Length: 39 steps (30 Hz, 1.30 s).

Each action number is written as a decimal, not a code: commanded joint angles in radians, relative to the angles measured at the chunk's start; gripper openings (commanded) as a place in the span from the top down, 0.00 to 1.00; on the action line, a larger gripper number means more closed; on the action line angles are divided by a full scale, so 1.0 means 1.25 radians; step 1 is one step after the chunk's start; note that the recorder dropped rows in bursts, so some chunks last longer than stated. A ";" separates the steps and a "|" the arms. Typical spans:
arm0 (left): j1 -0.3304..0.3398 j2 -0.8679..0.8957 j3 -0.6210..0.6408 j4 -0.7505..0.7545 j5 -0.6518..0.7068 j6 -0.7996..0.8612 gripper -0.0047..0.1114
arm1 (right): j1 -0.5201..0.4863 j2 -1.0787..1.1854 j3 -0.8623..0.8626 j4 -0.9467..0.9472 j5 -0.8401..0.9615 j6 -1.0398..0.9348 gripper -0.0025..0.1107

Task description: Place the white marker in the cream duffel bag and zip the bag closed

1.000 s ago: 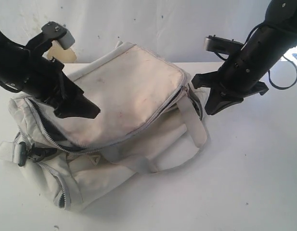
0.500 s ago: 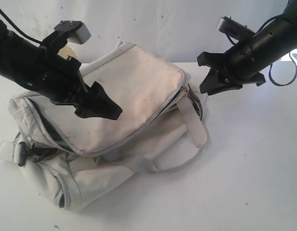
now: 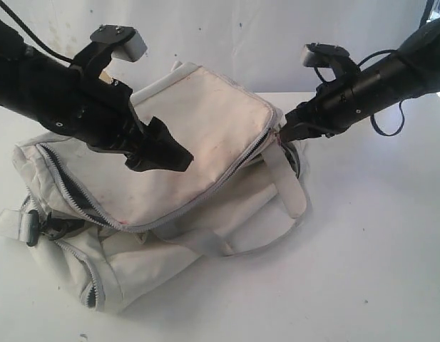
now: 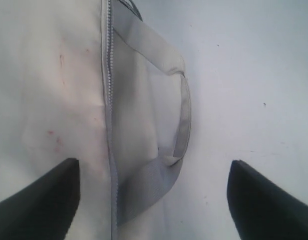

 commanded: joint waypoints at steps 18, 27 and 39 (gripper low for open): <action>-0.104 0.103 0.005 -0.463 -0.107 0.052 0.08 | -0.046 0.021 -0.109 0.067 0.127 0.413 0.65; -0.154 0.168 -0.015 -0.477 -0.195 0.122 0.40 | -0.066 0.022 -0.112 0.041 0.146 0.229 0.65; -0.119 0.087 -0.062 0.325 -0.086 -0.697 0.22 | -0.059 0.022 -0.112 0.066 0.055 0.224 0.48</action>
